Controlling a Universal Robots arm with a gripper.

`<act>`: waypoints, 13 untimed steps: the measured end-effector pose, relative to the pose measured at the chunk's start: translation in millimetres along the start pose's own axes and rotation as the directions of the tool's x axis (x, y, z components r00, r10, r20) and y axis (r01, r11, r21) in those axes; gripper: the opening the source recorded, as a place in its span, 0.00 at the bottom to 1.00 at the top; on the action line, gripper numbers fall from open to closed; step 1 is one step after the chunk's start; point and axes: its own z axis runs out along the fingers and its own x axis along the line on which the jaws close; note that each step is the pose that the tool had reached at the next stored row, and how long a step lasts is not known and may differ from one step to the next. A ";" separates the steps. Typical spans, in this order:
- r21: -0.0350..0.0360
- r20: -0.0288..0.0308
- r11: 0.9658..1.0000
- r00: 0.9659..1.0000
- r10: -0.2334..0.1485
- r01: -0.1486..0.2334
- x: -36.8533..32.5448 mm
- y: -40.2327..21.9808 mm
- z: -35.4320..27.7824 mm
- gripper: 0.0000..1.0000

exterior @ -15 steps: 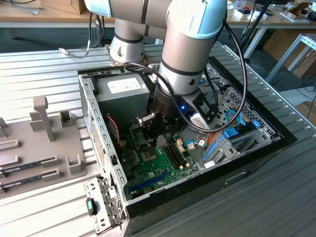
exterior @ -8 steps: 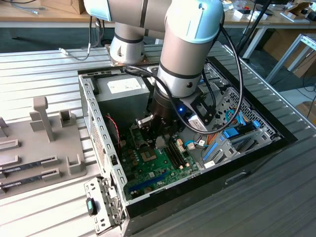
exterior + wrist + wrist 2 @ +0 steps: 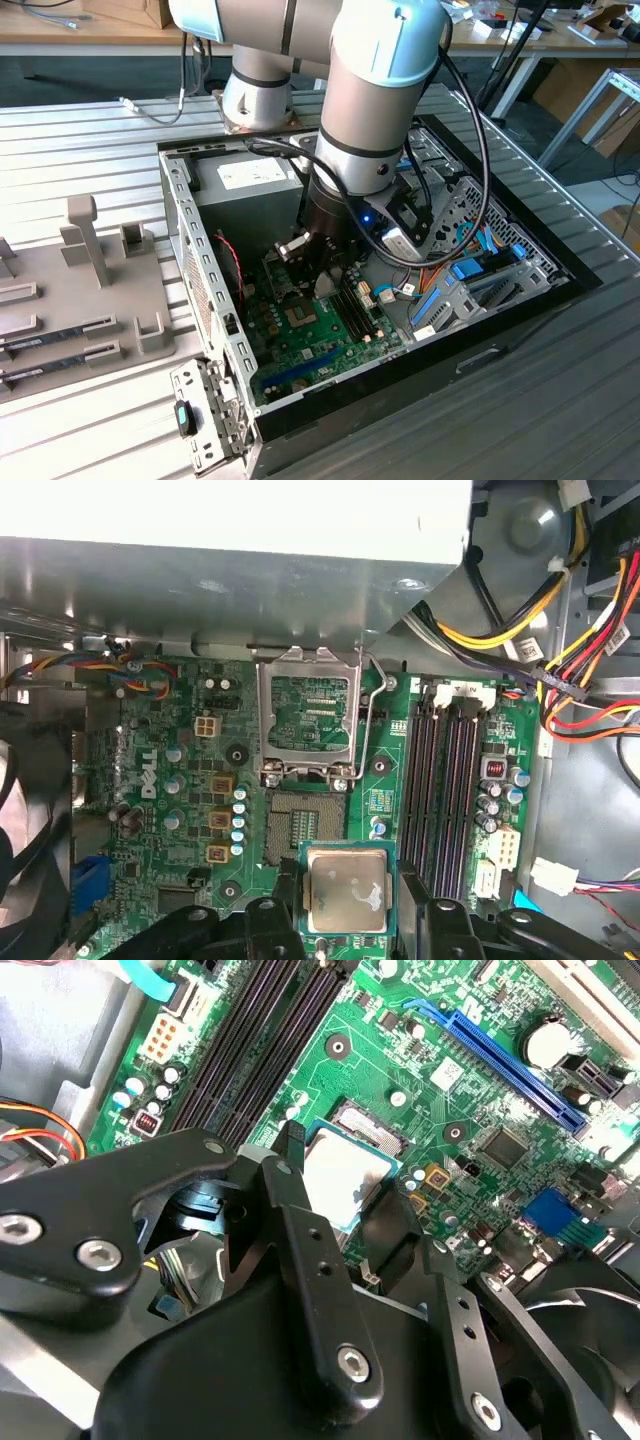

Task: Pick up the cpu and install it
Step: 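Place the cpu into insertion slot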

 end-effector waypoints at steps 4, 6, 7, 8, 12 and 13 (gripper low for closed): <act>-0.001 0.000 1.000 1.000 0.000 0.000 2.4 -0.2 0.2 0.47; -0.001 0.000 1.000 1.000 0.000 0.000 7.6 0.0 0.5 0.47; -0.001 0.000 1.000 1.000 0.000 0.000 10.5 0.2 0.7 0.47; -0.001 0.000 1.000 1.000 0.000 0.000 15.5 0.6 1.1 0.47; -0.001 0.000 1.000 1.000 0.002 -0.002 24.1 1.5 3.2 0.47; -0.001 0.000 1.000 1.000 0.006 -0.006 25.5 1.6 4.3 0.47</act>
